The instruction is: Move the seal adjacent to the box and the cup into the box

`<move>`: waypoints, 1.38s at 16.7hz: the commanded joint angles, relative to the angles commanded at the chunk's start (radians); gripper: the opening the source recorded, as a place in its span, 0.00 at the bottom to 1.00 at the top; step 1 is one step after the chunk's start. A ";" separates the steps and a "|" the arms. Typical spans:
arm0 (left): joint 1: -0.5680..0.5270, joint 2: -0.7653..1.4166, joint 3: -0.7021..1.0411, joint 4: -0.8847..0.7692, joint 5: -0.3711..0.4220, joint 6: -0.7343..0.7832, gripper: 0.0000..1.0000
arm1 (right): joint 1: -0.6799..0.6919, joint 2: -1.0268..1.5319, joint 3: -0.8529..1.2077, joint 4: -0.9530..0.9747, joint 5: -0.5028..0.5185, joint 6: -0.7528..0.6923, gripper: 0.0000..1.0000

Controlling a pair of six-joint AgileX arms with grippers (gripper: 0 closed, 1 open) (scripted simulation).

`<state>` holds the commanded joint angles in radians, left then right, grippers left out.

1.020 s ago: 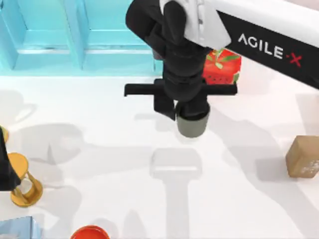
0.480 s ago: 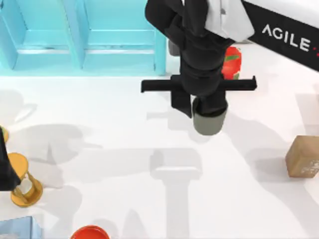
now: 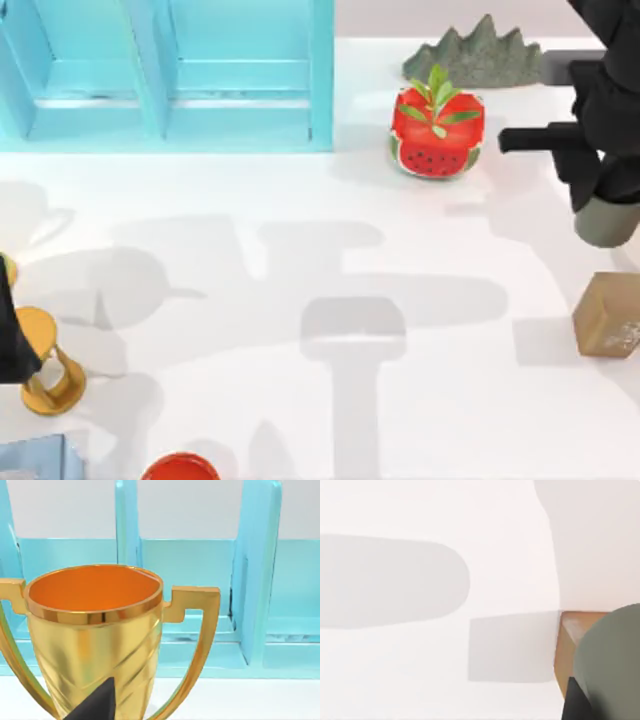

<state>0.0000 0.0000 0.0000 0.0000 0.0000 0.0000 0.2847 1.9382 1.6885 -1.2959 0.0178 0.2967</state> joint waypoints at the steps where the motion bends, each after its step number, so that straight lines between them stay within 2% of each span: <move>1: 0.000 0.000 0.000 0.000 0.000 0.000 1.00 | -0.076 -0.043 -0.051 0.009 -0.009 -0.077 0.00; 7: 0.000 0.000 0.000 0.000 0.000 0.000 1.00 | -0.565 -0.313 -0.383 0.064 -0.067 -0.571 0.00; 11: 0.000 0.000 0.000 0.000 0.000 0.000 1.00 | -0.782 -0.466 -0.574 0.102 -0.092 -0.788 0.00; 14: 0.000 0.000 0.000 0.000 0.000 0.000 1.00 | -0.834 -0.512 -0.625 0.114 -0.098 -0.840 0.00; 19: 0.000 0.000 0.000 0.000 0.000 0.000 1.00 | -0.831 -0.507 -0.620 0.114 -0.098 -0.839 0.00; 23: 0.000 0.000 0.000 0.000 0.000 0.000 1.00 | -0.853 -0.488 -0.580 0.208 -0.148 -0.861 0.00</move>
<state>0.0000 0.0000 0.0000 0.0000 0.0000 0.0000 -0.5682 1.4499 1.1088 -1.0883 -0.1305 -0.5644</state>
